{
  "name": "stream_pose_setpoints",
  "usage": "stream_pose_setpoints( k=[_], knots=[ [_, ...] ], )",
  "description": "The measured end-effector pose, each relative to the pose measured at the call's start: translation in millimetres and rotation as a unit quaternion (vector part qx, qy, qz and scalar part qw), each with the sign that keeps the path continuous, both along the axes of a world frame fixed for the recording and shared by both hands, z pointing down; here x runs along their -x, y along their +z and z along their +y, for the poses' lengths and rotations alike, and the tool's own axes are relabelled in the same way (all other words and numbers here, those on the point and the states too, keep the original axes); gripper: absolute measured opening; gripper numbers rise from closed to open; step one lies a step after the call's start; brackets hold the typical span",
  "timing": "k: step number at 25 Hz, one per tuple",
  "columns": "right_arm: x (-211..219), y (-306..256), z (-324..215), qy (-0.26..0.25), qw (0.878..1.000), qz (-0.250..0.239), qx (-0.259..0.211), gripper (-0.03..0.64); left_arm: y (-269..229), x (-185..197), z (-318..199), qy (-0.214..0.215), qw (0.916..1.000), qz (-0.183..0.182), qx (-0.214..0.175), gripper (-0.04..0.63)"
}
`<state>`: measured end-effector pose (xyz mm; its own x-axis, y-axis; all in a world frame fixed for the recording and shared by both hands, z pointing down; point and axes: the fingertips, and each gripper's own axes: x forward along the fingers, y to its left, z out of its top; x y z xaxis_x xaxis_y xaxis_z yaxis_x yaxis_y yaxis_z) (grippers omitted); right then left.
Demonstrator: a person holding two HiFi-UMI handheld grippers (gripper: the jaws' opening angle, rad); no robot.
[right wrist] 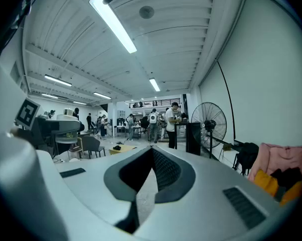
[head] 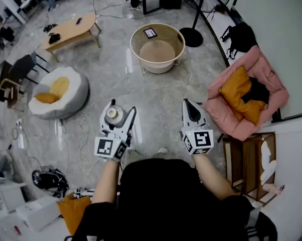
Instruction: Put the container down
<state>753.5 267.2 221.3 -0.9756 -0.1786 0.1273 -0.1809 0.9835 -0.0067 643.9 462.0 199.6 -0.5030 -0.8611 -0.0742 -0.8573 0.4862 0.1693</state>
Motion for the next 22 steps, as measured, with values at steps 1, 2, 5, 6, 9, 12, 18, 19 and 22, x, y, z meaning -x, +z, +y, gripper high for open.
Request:
stream_pose_setpoints(
  k=[1,2,5,6,9,12,18,19,22],
  knots=[
    [-2,-1,-3,-0.001,1.0,-0.002,-0.002,0.02,0,-1,-2,-0.003,1.0,0.001,-0.002,0.344],
    [-4,-2,-5,-0.003,1.0,-0.006,-0.003,0.02,-1,-2,-3,-0.006,1.0,0.002,-0.005,0.344],
    [-8,-6,-6,-0.014,1.0,-0.023,-0.003,0.02,-7,0,0,-0.022,0.9996,0.005,-0.014,0.344],
    [-9,-6,-4,-0.02,0.999,-0.025,-0.004,0.02,-9,1,3,-0.028,0.9995,0.004,-0.014,0.344],
    [-3,-3,6,-0.04,0.999,-0.026,-0.008,0.02,-9,5,14,-0.036,0.9993,-0.008,-0.004,0.344],
    [6,5,13,-0.049,0.999,-0.022,-0.001,0.02,-2,15,26,-0.046,0.9989,-0.007,0.001,0.344],
    [46,26,19,-0.065,0.998,-0.002,0.005,0.02,17,58,35,-0.062,0.9981,0.003,0.005,0.344],
    [57,29,19,-0.068,0.998,0.001,0.006,0.02,19,67,34,-0.061,0.9981,0.002,0.005,0.344],
    [96,37,17,-0.072,0.997,0.005,0.008,0.02,25,103,28,-0.053,0.9986,-0.008,0.009,0.344]
  ],
)
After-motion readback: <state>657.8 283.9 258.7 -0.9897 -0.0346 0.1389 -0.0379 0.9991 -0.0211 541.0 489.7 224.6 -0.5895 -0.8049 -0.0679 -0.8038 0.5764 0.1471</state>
